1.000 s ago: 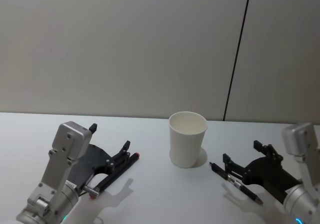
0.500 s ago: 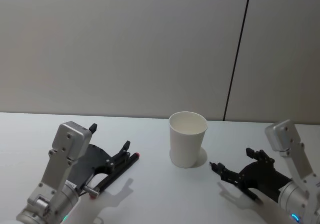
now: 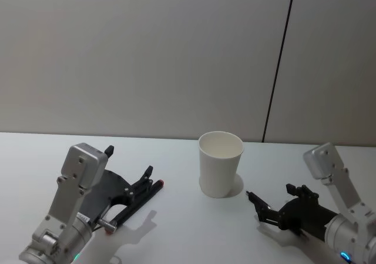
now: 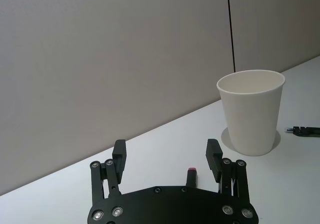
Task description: Place the pen into the pen holder.
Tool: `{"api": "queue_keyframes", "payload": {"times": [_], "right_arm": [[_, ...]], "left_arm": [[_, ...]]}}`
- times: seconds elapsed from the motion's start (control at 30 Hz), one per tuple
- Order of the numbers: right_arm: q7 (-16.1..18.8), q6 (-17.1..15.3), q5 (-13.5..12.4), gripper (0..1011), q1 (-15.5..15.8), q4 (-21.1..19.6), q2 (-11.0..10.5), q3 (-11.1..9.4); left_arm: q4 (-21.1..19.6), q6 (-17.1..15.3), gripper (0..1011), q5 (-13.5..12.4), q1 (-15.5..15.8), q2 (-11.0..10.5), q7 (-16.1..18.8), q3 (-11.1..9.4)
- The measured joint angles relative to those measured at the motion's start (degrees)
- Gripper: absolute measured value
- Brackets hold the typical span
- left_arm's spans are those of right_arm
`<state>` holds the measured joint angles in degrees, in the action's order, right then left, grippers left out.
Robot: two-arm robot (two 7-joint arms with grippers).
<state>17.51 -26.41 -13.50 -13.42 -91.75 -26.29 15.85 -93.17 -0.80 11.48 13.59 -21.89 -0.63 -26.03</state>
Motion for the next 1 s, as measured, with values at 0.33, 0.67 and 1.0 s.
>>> {"api": "queue_keyframes", "payload": {"times": [0.33,0.67,1.0], "right_arm": [[1.48,-2.22,0.01,1001,-1.35,1.55,0.28,0.37],[2.07,-3.57,0.13,1001,-2.03,2.88,0.55,0.29],[2.84,-5.19,-0.71,1001,-2.49,3.81,1.08,-0.18]], "left_arm": [[0.00,0.00,1003,0.00,0.00,0.00,0.00,0.00],[0.00,0.00,1003,0.00,0.00,0.00,0.00,0.00],[0.00,0.00,1003,0.00,0.00,0.00,0.00,0.00]]}}
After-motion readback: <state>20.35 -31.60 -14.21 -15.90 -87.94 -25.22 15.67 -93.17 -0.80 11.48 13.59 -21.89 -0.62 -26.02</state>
